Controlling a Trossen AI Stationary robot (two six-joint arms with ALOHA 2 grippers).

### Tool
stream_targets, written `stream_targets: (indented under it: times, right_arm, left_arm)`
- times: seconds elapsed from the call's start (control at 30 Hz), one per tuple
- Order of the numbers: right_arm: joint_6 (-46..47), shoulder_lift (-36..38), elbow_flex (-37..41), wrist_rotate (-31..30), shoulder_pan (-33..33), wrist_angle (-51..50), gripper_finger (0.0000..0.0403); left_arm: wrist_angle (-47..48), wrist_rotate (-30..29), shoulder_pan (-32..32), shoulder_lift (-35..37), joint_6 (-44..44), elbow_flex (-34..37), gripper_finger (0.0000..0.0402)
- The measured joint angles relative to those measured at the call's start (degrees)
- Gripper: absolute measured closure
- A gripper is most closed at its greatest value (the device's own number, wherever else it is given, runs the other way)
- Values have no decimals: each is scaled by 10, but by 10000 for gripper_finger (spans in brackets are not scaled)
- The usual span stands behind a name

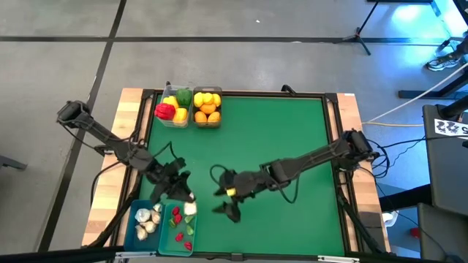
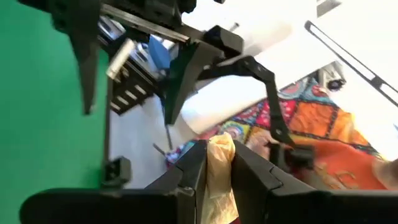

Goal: Sort produce into baskets
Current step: Put the white garlic into the blue bin

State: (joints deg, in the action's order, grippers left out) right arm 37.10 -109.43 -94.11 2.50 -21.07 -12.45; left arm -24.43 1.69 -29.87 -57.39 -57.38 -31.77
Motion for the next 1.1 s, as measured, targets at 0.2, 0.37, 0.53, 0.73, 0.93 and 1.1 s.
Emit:
stream_targets:
  times: [0.2,0.37,0.53,0.73,0.93,1.1]
  right_arm:
    - [9,0,0,-4,-53,-56,99]
    - [28,-1,0,-65,-86,-135,99]
    - [49,-7,0,-100,-101,-160,100]
    - [63,-26,0,-108,-101,-159,100]
    - [77,-59,0,-104,-101,-152,100]
    - [80,-79,0,-74,-100,-143,100]
  left_arm:
    - [9,34,-47,0,2,0,349]
    - [121,72,-130,0,-3,0,355]
    - [265,57,-213,0,-41,0,352]
    - [359,25,-280,0,-105,0,357]
    - [402,-35,-315,0,-142,-6,360]
    - [533,-51,-325,0,-165,-19,359]
